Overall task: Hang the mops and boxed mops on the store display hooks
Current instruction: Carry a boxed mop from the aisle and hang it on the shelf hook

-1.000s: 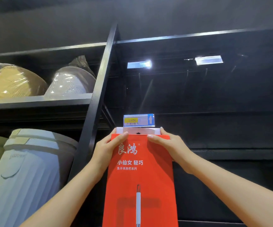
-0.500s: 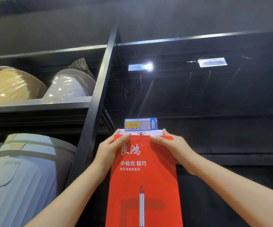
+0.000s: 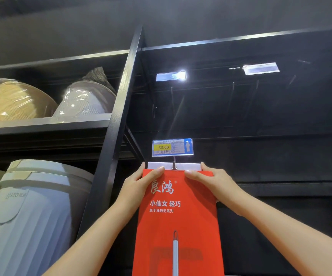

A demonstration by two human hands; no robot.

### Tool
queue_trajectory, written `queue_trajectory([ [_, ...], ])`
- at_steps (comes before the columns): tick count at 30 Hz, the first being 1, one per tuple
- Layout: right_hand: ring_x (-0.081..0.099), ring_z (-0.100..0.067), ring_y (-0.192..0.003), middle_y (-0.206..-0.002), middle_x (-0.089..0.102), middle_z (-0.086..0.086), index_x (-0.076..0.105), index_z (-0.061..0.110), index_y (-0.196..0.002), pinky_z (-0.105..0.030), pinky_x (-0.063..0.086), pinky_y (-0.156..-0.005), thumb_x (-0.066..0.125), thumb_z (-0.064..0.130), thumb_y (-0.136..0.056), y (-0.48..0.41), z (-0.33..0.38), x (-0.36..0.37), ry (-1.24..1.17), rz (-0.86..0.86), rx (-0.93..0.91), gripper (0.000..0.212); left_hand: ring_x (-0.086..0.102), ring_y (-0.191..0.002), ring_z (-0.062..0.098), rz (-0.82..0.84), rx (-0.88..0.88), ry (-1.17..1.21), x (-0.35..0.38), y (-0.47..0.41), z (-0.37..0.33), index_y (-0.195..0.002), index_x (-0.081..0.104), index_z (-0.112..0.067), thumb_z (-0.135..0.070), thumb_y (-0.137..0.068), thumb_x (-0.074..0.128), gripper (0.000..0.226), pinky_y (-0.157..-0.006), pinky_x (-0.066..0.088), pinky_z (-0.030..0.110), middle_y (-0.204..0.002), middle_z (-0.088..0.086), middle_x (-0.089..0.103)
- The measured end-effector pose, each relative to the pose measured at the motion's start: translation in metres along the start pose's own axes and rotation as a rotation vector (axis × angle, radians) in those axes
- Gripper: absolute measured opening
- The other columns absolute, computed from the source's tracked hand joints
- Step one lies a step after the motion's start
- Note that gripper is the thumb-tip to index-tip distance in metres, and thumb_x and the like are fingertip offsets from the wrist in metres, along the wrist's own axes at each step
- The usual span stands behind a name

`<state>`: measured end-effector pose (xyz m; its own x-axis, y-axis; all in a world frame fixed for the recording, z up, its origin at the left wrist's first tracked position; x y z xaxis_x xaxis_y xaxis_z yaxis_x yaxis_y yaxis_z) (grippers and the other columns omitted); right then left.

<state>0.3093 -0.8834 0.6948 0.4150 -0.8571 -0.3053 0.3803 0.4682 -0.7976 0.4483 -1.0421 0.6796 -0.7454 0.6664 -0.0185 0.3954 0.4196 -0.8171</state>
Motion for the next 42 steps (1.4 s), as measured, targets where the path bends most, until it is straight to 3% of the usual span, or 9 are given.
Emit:
queue_trajectory([
  [3, 0.069, -0.001, -0.083, -0.106, 0.073, 0.013, 0.066, 0.04, -0.115, -0.025, 0.058, -0.068, 0.066, 0.08, -0.059, 0.009, 0.006, -0.007, 0.117, -0.073, -0.065, 0.068, 0.07, -0.093, 0.014, -0.181, 0.025, -0.318, -0.02, 0.009, -0.006, -0.149, 0.029, -0.04, -0.082, -0.06, 0.063, 0.105, -0.085, 0.055, 0.034, -0.12, 0.006, 0.068],
  [5, 0.069, -0.002, -0.077, -0.09, 0.073, 0.012, 0.071, 0.034, -0.095, -0.027, 0.059, -0.07, 0.065, 0.077, -0.064, 0.014, 0.005, -0.009, 0.135, -0.121, -0.086, 0.054, 0.067, -0.101, 0.02, -0.226, 0.008, -0.418, -0.026, 0.015, -0.007, -0.149, 0.022, -0.047, -0.099, -0.042, 0.051, 0.122, -0.09, 0.053, 0.042, -0.117, 0.015, 0.066],
  [9, 0.068, -0.008, -0.088, -0.107, 0.068, 0.008, 0.06, 0.027, -0.11, -0.024, 0.053, -0.066, 0.069, 0.074, -0.064, 0.023, -0.015, 0.008, -0.047, -0.095, 0.037, 0.066, 0.072, -0.091, 0.019, -0.191, -0.091, -0.19, -0.02, 0.033, 0.001, -0.155, 0.01, -0.037, -0.079, -0.056, 0.067, 0.122, -0.092, 0.054, 0.045, -0.102, 0.003, 0.073],
  [13, 0.066, -0.011, -0.091, -0.112, 0.065, 0.006, 0.055, 0.025, -0.116, -0.025, 0.049, -0.063, 0.069, 0.075, -0.065, 0.032, -0.024, 0.017, -0.085, -0.126, 0.091, 0.072, 0.075, -0.073, 0.013, -0.157, -0.099, 0.011, -0.013, 0.05, 0.011, -0.155, 0.006, -0.033, -0.042, -0.08, 0.073, 0.101, -0.062, 0.058, 0.026, -0.082, -0.007, 0.074],
  [15, 0.067, -0.012, -0.091, -0.109, 0.067, 0.007, 0.059, 0.026, -0.112, -0.028, 0.053, -0.069, 0.068, 0.076, -0.064, 0.034, -0.024, 0.016, -0.089, -0.144, 0.078, 0.07, 0.075, -0.074, 0.013, -0.145, -0.065, 0.034, -0.01, 0.056, 0.01, -0.155, 0.003, -0.038, -0.035, -0.081, 0.074, 0.103, -0.059, 0.057, 0.025, -0.08, -0.009, 0.075],
  [22, 0.069, -0.012, -0.087, -0.096, 0.072, 0.007, 0.07, 0.029, -0.098, -0.034, 0.058, -0.077, 0.068, 0.072, -0.068, 0.028, -0.025, 0.009, -0.058, -0.189, 0.042, 0.052, 0.073, -0.085, 0.011, -0.144, -0.02, -0.012, -0.002, 0.047, 0.012, -0.155, 0.004, -0.039, -0.039, -0.08, 0.075, 0.103, -0.077, 0.059, 0.031, -0.099, -0.011, 0.069],
  [28, 0.071, -0.01, -0.075, -0.081, 0.075, 0.006, 0.073, 0.027, -0.078, -0.024, 0.052, -0.058, 0.071, 0.069, -0.069, 0.02, -0.024, 0.007, -0.064, -0.159, 0.047, 0.043, 0.073, -0.087, 0.015, -0.147, -0.047, 0.01, -0.001, 0.039, 0.02, -0.155, 0.004, -0.037, -0.039, -0.08, 0.076, 0.103, -0.075, 0.061, 0.036, -0.103, -0.008, 0.065],
  [35, 0.069, -0.011, -0.085, -0.085, 0.074, 0.01, 0.073, 0.03, -0.081, -0.03, 0.055, -0.078, 0.067, 0.069, -0.072, 0.029, -0.032, 0.011, -0.067, -0.182, 0.061, 0.041, 0.07, -0.1, 0.014, -0.095, -0.03, -0.048, 0.002, 0.042, 0.035, -0.152, 0.015, -0.043, -0.056, -0.076, 0.073, 0.096, -0.09, 0.057, 0.042, -0.117, -0.01, 0.064],
  [42, 0.066, -0.013, -0.09, -0.099, 0.07, 0.005, 0.066, 0.025, -0.098, -0.029, 0.052, -0.076, 0.063, 0.071, -0.073, 0.052, -0.041, 0.02, -0.049, -0.21, 0.08, 0.053, 0.07, -0.094, 0.009, -0.091, -0.067, -0.012, 0.001, 0.052, 0.043, -0.155, 0.014, -0.033, -0.047, -0.079, 0.074, 0.098, -0.079, 0.058, 0.03, -0.106, -0.014, 0.064],
])
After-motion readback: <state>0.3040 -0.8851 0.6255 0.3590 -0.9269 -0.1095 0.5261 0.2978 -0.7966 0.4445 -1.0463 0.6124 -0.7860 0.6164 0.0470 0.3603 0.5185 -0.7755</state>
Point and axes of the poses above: each hand's wrist, its own y-axis away from the middle knuckle, its own x-axis out of the palm, z = x × y, the point moved 10 cm from there along -y, towards the middle knuckle
